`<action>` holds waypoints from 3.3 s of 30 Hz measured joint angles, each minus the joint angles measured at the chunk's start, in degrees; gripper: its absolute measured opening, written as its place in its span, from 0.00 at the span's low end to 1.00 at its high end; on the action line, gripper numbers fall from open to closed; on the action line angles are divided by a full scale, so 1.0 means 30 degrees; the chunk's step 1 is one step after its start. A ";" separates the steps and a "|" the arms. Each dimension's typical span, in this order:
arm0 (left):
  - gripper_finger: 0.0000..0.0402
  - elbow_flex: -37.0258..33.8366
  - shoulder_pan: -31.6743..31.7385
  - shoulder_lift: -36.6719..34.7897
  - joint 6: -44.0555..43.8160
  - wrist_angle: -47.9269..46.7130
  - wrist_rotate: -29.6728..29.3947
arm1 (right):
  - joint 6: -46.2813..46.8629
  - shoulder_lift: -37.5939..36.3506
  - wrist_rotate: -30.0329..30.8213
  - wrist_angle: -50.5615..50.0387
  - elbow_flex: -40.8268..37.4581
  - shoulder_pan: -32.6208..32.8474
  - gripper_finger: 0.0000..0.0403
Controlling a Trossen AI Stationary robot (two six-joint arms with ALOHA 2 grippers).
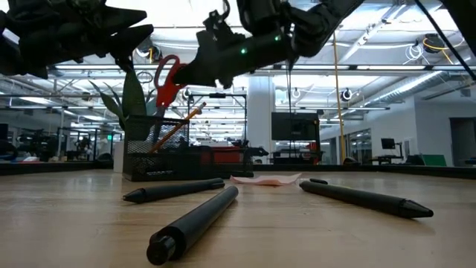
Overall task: Pick and place office supplies into organizer
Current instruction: Put the red scissors into the black desk organizer, then put the black pen into the black desk organizer
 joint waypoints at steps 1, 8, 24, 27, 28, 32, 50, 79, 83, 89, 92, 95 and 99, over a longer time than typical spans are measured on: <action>0.37 0.0000 0.0000 0.0000 0.0004 0.0000 -0.0022 | 0.0031 0.0226 0.0014 0.0358 0.0005 0.0002 0.05; 0.37 0.0000 0.0007 0.0007 -0.1415 -0.0031 -0.0014 | -0.0326 0.0731 0.0002 0.0608 -0.0007 0.0031 0.12; 0.37 0.0000 0.0007 0.0007 -0.1784 -0.0258 -0.0422 | -0.0924 -0.3351 -0.1437 -0.3972 0.0022 0.2270 0.32; 0.37 0.0000 0.0007 0.0015 -0.1724 -0.1021 -0.0430 | -0.0519 -0.4603 -0.0016 -0.6942 0.0015 0.3136 0.32; 0.37 -0.0007 0.0007 0.0015 -0.1588 -0.1271 -0.0451 | -0.0126 -0.4811 0.0511 -0.7520 0.0015 0.3385 0.31; 0.37 -0.0007 0.0015 0.0015 -0.1469 -0.1850 -0.0590 | 0.1977 -0.5094 0.0459 -0.9274 0.0022 0.4171 0.31; 0.37 -0.0007 0.0000 0.0015 -0.2011 -0.2753 -0.0444 | 0.2461 -0.4872 0.1511 -0.5355 -0.5816 0.5984 0.29; 0.37 -0.0007 0.0015 0.0007 -0.4889 -0.2666 -0.3995 | -0.0368 -0.7509 -0.8119 -0.8167 -0.9312 0.7222 0.25; 0.37 -0.0007 0.0007 0.0007 -0.6701 -0.2685 -0.4098 | -0.0608 -0.7657 -0.8915 -0.7064 -1.0603 0.7927 0.24; 0.37 -0.0007 0.0000 0.0007 -0.6318 -0.2703 -0.4645 | -0.1660 -0.7662 -0.9010 -0.6525 -1.1234 0.8899 0.25; 0.37 -0.0007 0.0007 0.0007 -0.6395 -0.2703 -0.5102 | -0.2883 -0.7639 -0.8524 -0.7063 -1.1256 0.9365 0.27; 0.37 -0.0007 0.0007 0.0007 -0.6346 -0.2706 -0.5114 | -0.3478 -0.7648 -0.7012 -0.7524 -1.1256 0.9831 0.27; 0.37 -0.0007 0.0007 0.0007 -0.6404 -0.2703 -0.5122 | -0.4082 -0.7634 -0.6958 -0.7822 -1.1376 1.0021 0.28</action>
